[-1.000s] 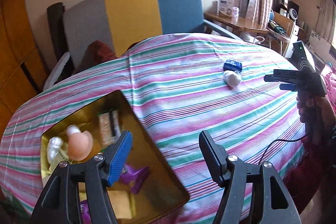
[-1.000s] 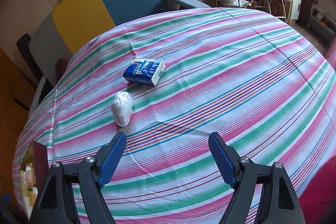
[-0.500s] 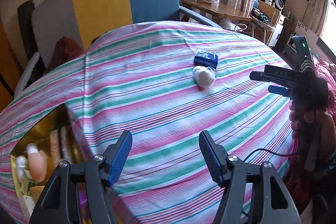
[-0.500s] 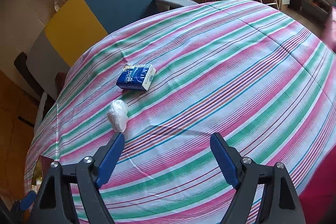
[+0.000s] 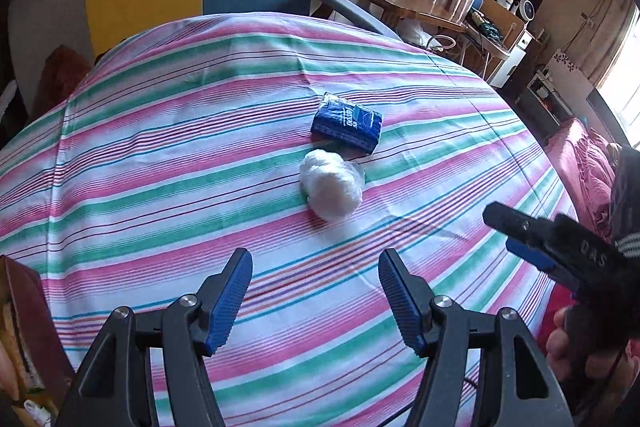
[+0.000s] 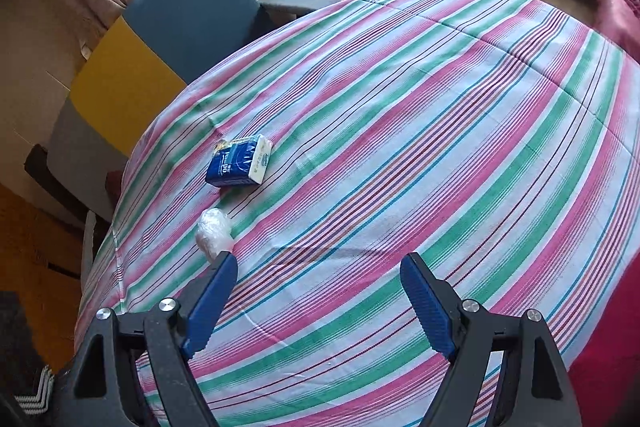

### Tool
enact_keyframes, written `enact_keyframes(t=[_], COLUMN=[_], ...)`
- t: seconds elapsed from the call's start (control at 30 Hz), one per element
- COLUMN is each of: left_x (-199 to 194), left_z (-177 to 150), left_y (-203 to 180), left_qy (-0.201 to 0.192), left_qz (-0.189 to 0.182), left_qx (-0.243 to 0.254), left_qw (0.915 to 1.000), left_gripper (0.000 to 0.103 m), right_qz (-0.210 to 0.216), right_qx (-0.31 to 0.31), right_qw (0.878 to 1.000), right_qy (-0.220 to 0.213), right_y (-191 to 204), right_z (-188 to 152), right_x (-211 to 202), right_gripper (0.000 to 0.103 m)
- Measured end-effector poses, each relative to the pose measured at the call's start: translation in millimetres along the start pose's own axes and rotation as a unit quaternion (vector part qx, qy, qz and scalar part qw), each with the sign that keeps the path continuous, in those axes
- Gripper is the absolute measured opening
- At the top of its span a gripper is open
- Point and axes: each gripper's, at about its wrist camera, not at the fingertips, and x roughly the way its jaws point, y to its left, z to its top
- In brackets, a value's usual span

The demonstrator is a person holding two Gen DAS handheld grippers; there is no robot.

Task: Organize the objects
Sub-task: 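Move both tools back toward the white bundle and blue tissue pack, then grasp the white plastic bundle with the left gripper while the right gripper grasps the blue tissue pack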

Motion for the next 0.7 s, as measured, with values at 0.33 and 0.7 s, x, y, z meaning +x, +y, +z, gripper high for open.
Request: enact_keyframes(t=[0.33,0.7], left_x=[77.4,93.4], left_z=[43.0,35.7], left_y=[-7.8,4.1], left_qy=[0.02,0.025], left_qz=[0.013,0.021], left_qx=[-0.015,-0.006], left_qw=[0.9996,0.9995], left_gripper=[0.067,0.036], right_qz=[0.013,0.011], right_qx=[-0.005,-0.011], right_qw=[1.0,1.0], right_qy=[0.011,0.014], right_y=[3.5,6.1], right_z=[-2.9,-3.4], right_x=[4.2,9.1], right_gripper=[0.085,0.085])
